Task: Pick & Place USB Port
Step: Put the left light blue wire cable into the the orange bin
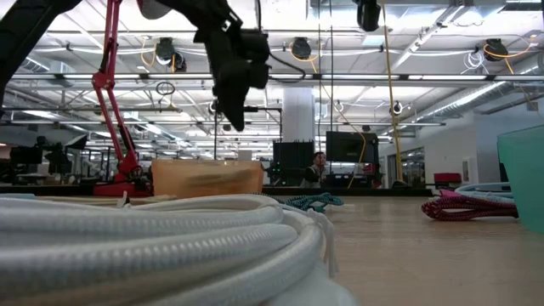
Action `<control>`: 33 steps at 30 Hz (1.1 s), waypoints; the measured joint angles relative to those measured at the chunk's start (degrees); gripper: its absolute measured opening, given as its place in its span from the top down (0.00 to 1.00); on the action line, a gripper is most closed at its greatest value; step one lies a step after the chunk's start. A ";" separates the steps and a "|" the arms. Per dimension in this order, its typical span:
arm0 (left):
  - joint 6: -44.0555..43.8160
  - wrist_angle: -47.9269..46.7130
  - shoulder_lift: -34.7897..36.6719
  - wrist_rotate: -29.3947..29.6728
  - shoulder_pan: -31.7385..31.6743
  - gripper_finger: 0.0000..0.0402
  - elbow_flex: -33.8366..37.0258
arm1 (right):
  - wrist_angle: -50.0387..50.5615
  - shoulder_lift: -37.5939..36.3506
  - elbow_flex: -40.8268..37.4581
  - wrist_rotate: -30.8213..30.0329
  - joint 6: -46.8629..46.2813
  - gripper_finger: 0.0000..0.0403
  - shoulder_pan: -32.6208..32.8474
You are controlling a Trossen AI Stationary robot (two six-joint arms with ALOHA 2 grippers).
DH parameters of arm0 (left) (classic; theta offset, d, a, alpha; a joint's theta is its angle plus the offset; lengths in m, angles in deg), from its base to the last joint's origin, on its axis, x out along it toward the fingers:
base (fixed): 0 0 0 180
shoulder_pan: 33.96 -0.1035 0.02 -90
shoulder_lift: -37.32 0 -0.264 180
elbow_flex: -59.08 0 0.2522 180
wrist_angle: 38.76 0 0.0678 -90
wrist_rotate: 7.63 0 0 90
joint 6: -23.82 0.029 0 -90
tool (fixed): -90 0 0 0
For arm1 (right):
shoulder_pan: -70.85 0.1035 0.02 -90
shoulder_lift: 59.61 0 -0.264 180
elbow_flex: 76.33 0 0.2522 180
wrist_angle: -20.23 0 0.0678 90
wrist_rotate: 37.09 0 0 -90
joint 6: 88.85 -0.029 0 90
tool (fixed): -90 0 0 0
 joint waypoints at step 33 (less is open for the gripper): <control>-62.92 -14.87 10.49 17.64 48.72 0.83 -6.19 | 22.11 -13.97 0.00 16.02 2.63 0.58 -2.19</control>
